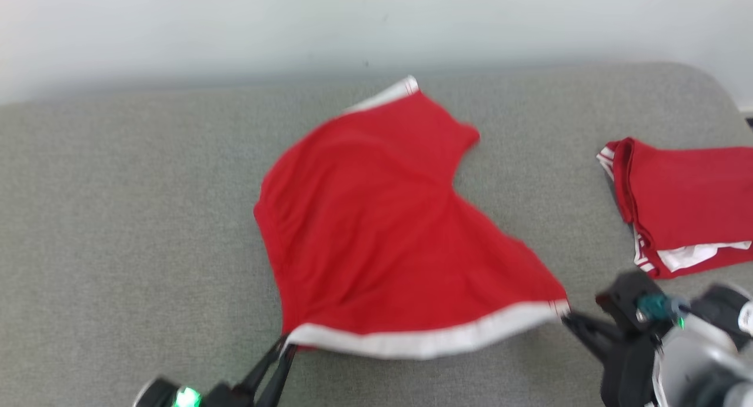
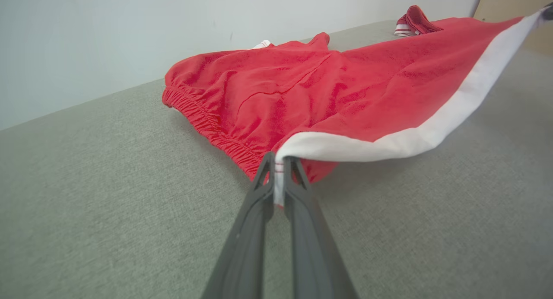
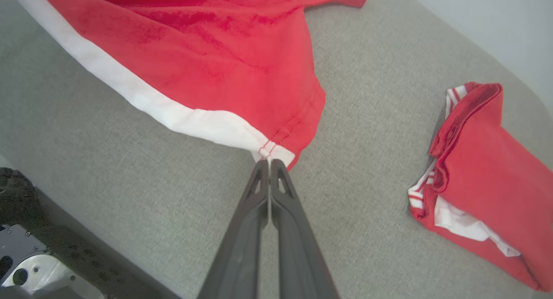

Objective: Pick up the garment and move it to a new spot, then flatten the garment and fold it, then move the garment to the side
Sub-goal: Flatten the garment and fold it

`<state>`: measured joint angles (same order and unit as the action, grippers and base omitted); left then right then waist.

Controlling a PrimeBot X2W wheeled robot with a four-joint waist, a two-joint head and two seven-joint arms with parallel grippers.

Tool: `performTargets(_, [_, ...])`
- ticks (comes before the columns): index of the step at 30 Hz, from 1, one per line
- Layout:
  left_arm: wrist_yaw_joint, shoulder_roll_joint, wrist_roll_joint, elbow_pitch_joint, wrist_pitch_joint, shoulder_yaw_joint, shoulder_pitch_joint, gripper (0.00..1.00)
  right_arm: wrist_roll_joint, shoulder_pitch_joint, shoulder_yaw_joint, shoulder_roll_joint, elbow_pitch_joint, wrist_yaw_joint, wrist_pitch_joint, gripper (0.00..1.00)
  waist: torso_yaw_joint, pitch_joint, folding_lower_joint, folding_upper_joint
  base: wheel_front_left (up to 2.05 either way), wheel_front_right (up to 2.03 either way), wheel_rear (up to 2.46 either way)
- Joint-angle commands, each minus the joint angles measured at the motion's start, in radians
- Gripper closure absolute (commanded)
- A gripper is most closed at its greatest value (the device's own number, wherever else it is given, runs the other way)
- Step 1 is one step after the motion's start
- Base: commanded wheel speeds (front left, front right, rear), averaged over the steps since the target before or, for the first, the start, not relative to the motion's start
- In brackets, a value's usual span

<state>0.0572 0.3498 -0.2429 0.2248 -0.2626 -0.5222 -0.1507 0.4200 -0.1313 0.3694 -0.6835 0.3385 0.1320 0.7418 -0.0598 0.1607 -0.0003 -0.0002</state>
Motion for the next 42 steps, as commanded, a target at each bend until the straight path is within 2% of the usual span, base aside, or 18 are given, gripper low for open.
performTargets(1, [-0.003,0.001,0.003,-0.005,-0.002,0.004,0.024,1.00,0.005,0.021,-0.007,-0.006,0.006,-0.003,0.009,1.00,0.004,-0.046,0.0003,0.0002,0.00,0.00,0.00])
performTargets(9, [0.024,0.010,-0.017,-0.087,-0.002,0.032,0.216,1.00,0.076,0.278,-0.130,0.026,0.132,-0.003,0.174,1.00,0.029,-0.081,0.0003,0.0002,0.00,0.00,0.00])
performTargets(14, [0.038,-0.009,-0.029,-0.127,-0.002,0.056,0.238,1.00,0.078,0.284,-0.155,0.013,0.179,-0.003,0.150,1.00,0.047,-0.067,0.0003,0.0002,0.00,0.00,0.00])
performTargets(19, [0.055,-0.037,-0.033,-0.113,-0.002,0.051,0.157,1.00,0.069,0.137,-0.117,-0.063,0.119,-0.003,0.089,1.00,0.070,-0.038,0.0003,0.0002,0.00,0.00,0.00])
performTargets(24, [0.067,-0.072,-0.061,-0.046,-0.002,0.023,0.006,1.00,0.060,-0.077,-0.027,-0.141,-0.032,-0.003,0.005,1.00,0.113,0.005,0.0003,0.0002,0.00,0.00,0.00])
performTargets(27, [0.070,-0.095,-0.078,0.002,-0.002,0.020,-0.076,1.00,0.046,-0.216,0.043,-0.161,-0.135,-0.003,-0.060,1.00,0.140,0.034,0.0003,0.0002,0.00,0.00,0.00])
performTargets(34, [0.074,-0.167,-0.121,0.139,0.024,0.013,-0.282,1.00,0.032,-0.560,0.240,-0.163,-0.408,-0.003,-0.187,1.00,0.224,0.120,0.0003,0.0002,0.00,0.00,0.00])
performTargets(40, [0.072,-0.215,-0.156,0.208,0.046,0.004,-0.410,1.00,0.036,-0.754,0.357,-0.140,-0.589,-0.003,-0.275,1.00,0.279,0.170,0.0003,0.0002,0.00,0.00,0.00])
performTargets(42, [0.072,-0.221,-0.160,0.219,0.049,0.003,-0.428,1.00,0.038,-0.781,0.375,-0.134,-0.616,-0.003,-0.285,1.00,0.286,0.176,0.0003,0.0002,0.00,0.00,0.00])
